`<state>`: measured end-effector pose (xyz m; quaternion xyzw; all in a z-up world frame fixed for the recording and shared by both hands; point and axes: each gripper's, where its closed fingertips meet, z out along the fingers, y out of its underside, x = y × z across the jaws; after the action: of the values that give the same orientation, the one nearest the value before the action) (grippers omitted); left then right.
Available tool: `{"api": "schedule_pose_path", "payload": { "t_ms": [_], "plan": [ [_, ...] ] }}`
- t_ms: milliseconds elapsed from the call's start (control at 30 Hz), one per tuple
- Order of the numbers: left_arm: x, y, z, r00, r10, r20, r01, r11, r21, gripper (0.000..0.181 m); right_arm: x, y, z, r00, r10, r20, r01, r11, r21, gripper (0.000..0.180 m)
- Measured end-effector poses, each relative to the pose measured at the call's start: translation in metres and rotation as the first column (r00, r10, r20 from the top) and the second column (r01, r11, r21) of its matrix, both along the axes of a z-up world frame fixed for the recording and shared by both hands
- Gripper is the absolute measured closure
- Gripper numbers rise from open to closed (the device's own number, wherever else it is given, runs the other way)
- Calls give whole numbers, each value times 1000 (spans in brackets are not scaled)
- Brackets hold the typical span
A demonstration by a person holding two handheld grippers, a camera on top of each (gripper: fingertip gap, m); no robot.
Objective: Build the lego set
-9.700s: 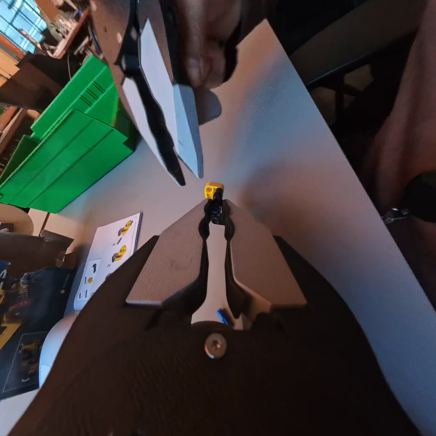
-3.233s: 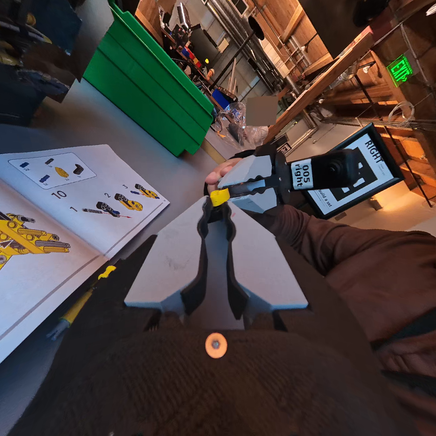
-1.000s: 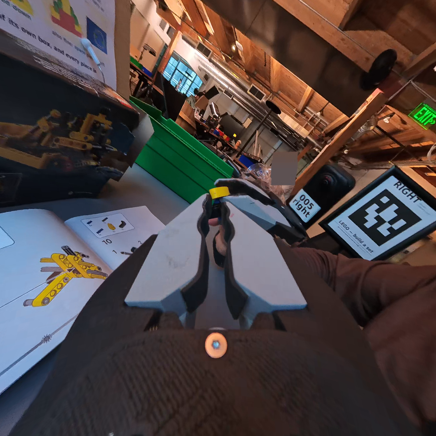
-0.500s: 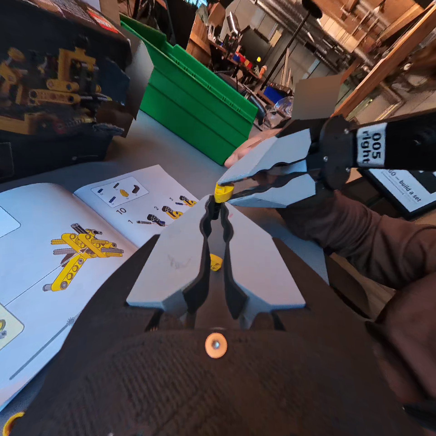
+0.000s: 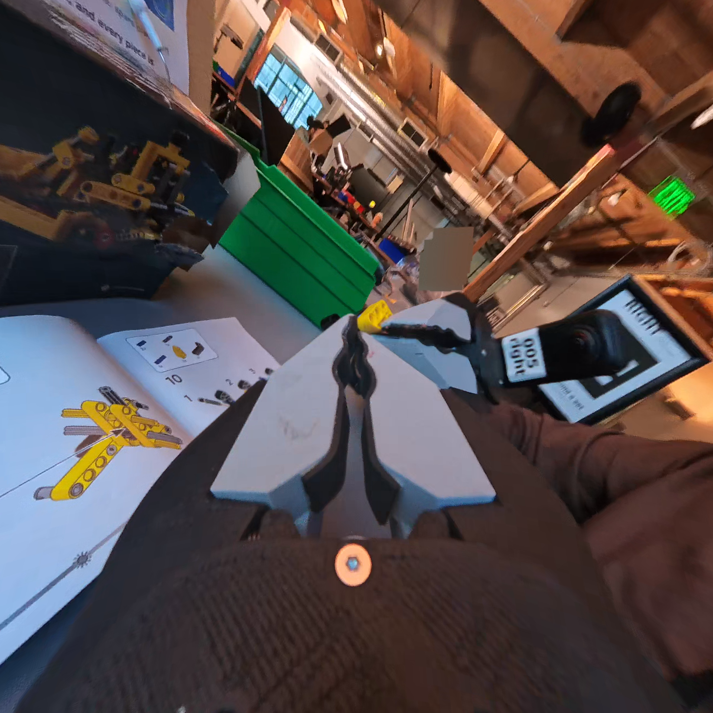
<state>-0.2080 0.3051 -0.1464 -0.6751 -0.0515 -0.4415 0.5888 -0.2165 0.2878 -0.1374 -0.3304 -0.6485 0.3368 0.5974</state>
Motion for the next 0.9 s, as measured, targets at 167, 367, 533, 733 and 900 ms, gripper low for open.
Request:
{"api": "schedule_pose_path", "payload": {
  "t_ms": [167, 367, 533, 733, 900],
  "plan": [
    [-10, -1, -4, 1000, 3, 27, -3, 1000, -29, 181, -6, 1, -3, 997, 77, 18, -73, 984, -165, 180],
    [10, -8, -4, 993, -93, -79, 90, 995, -39, 181, 24, 1, 5, 986, 167, 11, -162, 972, -169, 180],
    [24, -10, -9, 978, -117, -171, 112, 993, -43, 181, 42, -7, -2, 987, 151, 63, -149, 988, -29, 177],
    [35, -14, -26, 944, -189, -269, 164, 980, -113, 181, 56, 17, -8, 991, 86, 101, -79, 994, -78, 146],
    [49, -19, -33, 930, -261, -258, 226, 961, -157, 181, 52, -2, -36, 972, 117, 205, -144, 982, 120, 147]
  ]
}}
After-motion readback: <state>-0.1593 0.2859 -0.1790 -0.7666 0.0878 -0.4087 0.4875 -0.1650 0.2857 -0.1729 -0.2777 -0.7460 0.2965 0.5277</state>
